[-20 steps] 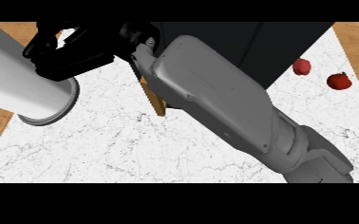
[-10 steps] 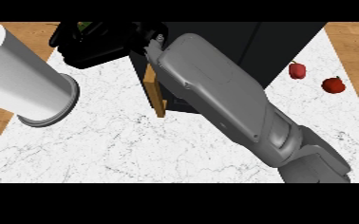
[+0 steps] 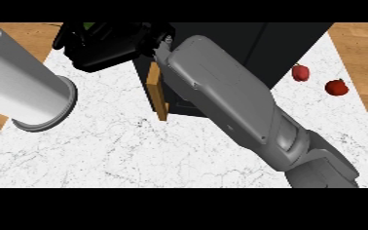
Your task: Pick up the wine, place it into the cabinet and close the cabinet
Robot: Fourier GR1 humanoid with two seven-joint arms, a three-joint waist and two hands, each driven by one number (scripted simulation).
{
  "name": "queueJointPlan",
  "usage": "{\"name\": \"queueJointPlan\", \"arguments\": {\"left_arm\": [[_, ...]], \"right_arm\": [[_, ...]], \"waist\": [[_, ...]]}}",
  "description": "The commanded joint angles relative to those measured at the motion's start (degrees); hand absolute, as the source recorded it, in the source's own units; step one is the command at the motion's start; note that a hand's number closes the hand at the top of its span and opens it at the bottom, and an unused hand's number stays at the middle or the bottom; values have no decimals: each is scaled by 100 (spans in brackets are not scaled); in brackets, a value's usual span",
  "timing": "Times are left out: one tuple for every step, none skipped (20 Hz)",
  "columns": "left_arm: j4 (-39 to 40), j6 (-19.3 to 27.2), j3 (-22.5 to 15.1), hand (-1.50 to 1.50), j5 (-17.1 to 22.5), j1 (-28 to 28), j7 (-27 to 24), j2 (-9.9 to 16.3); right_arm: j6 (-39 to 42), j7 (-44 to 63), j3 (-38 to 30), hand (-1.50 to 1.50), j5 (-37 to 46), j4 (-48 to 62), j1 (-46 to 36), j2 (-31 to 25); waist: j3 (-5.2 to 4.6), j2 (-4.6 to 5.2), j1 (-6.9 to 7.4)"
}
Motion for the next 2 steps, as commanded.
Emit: {"name": "queueJointPlan", "arguments": {"left_arm": [[-129,52,-161,-150,22,-45,97,-34],[-120,58,-272,-150,56,-74,157,-58]], "right_arm": [[-357,-167,-436,150,183,843,338,-982],[-389,-200,-428,150,174,828,304,-919]], "waist": [[220,343,-348],[215,345,-413]]}}
